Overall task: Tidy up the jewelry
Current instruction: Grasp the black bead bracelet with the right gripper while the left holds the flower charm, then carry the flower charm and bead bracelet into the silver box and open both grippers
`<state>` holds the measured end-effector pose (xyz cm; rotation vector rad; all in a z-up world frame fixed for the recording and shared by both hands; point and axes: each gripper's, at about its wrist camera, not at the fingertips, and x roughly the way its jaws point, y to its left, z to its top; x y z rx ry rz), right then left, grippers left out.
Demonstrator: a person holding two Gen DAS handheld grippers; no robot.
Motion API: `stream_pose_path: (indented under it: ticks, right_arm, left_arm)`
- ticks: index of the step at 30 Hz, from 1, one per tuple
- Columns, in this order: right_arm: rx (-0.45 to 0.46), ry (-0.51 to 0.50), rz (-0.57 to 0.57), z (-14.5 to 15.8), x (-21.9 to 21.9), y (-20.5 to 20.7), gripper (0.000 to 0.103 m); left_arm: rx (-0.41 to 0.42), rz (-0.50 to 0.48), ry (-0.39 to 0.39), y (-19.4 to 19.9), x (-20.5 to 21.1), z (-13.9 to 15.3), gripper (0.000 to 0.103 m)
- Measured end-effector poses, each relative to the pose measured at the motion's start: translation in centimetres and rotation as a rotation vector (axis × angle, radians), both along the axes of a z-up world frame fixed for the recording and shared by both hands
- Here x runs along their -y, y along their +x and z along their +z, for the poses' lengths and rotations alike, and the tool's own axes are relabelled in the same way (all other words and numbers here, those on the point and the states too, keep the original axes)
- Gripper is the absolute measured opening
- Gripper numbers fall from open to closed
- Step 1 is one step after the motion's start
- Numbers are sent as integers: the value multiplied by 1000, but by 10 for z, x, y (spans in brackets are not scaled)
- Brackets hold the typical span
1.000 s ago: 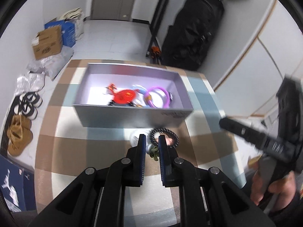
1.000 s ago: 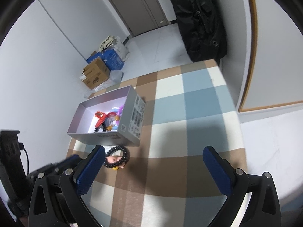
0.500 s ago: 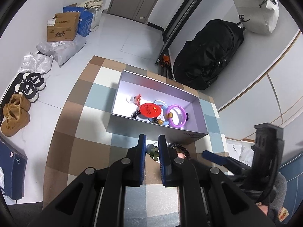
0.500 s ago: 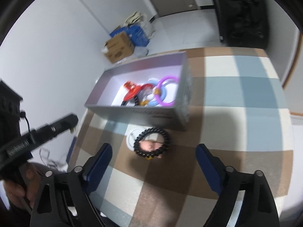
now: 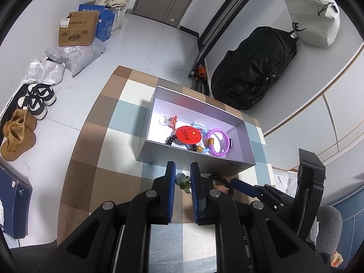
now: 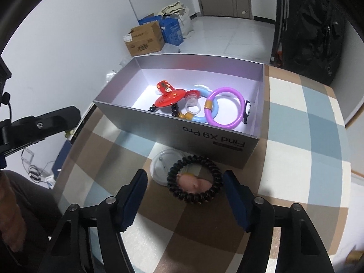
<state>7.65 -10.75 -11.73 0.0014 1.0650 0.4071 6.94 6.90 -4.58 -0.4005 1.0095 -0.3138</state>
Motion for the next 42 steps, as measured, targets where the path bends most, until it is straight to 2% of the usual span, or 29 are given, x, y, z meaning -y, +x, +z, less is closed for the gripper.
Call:
stream_pose_path:
  ticks: [5,10,15,22,29,36,42]
  right_arm:
    - [-15,8,-18,0,4,2,51]
    - [2,-3,-9,2,3,1,48]
    - [20,14,-12,7,5,-2,47]
    - [49,111,5,29,8,-9,47]
    - [148,223,70,65,7,-19,47]
    - [210,293,31,86,19,-2,47]
    - [189,315,5,84,24,19,47]
  left_arm:
    - [-2,-1,-6,0,1,0,8]
    - [4,-8,-3,0,4,1,8]
    - [5,-3,-4,0,4,3,8]
    - [16,-3,2,0,7,5,8]
    - [56,2,21,8,14,14,8]
    - [77,-10,33,24,23,20,8]
    - [59,-12,40,41,28,14,8]
